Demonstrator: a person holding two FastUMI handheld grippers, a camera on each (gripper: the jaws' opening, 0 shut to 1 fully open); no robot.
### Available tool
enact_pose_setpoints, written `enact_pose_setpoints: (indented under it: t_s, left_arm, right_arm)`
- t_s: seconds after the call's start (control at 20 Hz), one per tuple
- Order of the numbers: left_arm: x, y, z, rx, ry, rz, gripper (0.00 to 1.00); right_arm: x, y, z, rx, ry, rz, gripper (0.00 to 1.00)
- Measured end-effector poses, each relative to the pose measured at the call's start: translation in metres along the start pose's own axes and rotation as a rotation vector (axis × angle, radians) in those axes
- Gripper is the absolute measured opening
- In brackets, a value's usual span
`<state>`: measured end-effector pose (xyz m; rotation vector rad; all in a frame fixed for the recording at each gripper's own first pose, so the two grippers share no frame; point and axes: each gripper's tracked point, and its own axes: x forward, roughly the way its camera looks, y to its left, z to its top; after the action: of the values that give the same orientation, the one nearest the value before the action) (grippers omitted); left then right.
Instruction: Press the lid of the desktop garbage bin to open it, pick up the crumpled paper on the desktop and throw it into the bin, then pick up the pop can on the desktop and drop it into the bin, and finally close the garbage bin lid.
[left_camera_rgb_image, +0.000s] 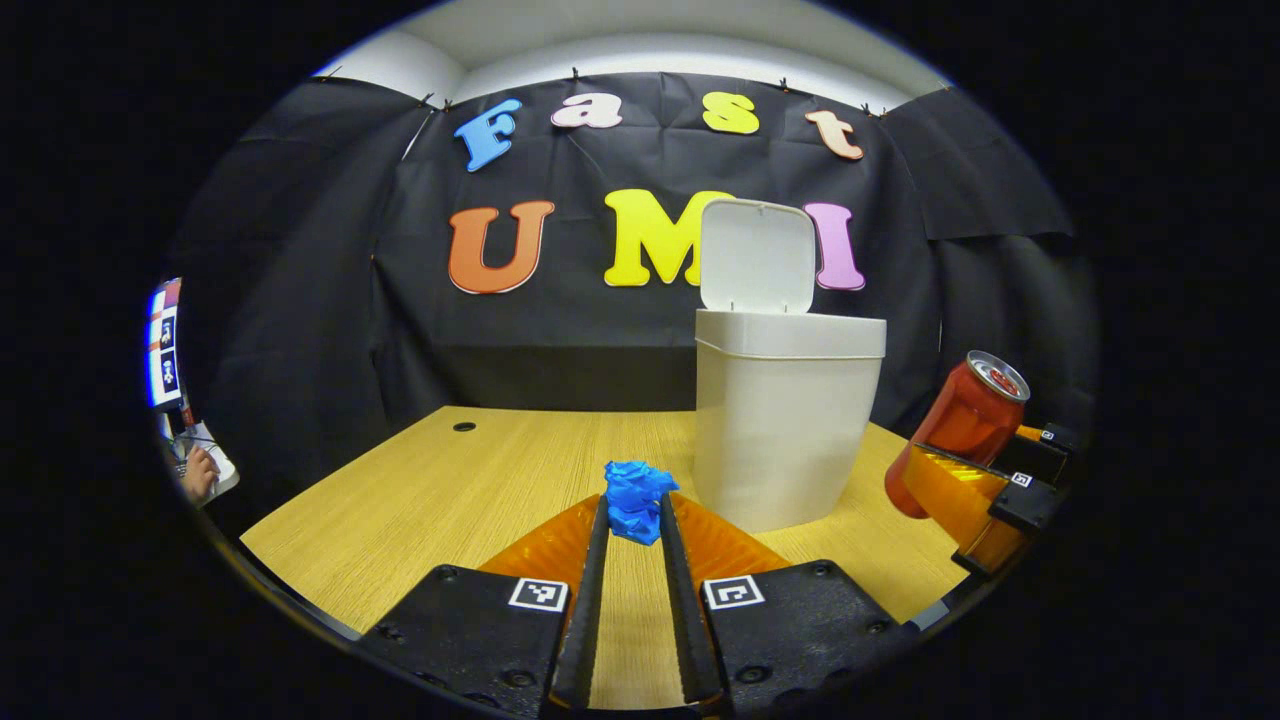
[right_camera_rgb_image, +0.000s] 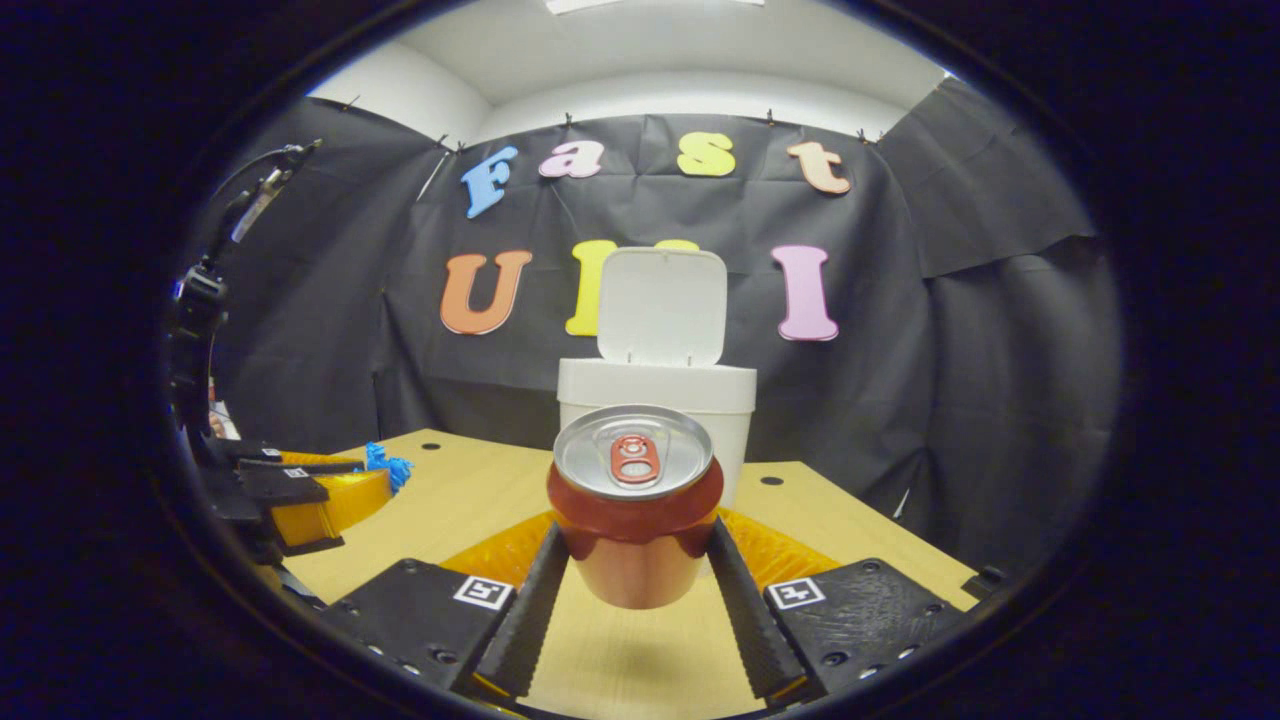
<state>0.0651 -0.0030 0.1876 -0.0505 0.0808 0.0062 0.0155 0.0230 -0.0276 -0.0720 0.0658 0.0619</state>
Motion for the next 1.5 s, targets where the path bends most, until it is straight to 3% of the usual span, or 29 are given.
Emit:
enact_pose_setpoints:
  t_s: [0.4,0.7,0.8,1.1,1.5]
  left_arm:
    - [0.000,-0.003,0.005,-0.020,-0.014,0.002,0.35]
    - [0.014,-0.005,0.005,-0.037,0.004,0.019,0.35]
    - [0.016,-0.019,0.012,-0.060,0.013,-0.016,0.35]
    - [0.031,-0.034,0.068,-0.019,-0.033,-0.028,0.35]
    - [0.074,-0.072,0.151,-0.076,-0.049,-0.174,0.35]
  right_arm:
    - [0.016,-0.031,0.054,0.078,-0.072,0.004,0.76]
    - [0.018,-0.055,0.040,0.092,-0.050,0.026,0.75]
    - [0.017,-0.067,0.036,0.104,-0.044,0.028,0.75]
    - [0.017,-0.090,0.039,0.140,-0.055,0.032,0.75]
    - [0.008,-0.092,0.043,0.156,-0.061,0.080,0.75]
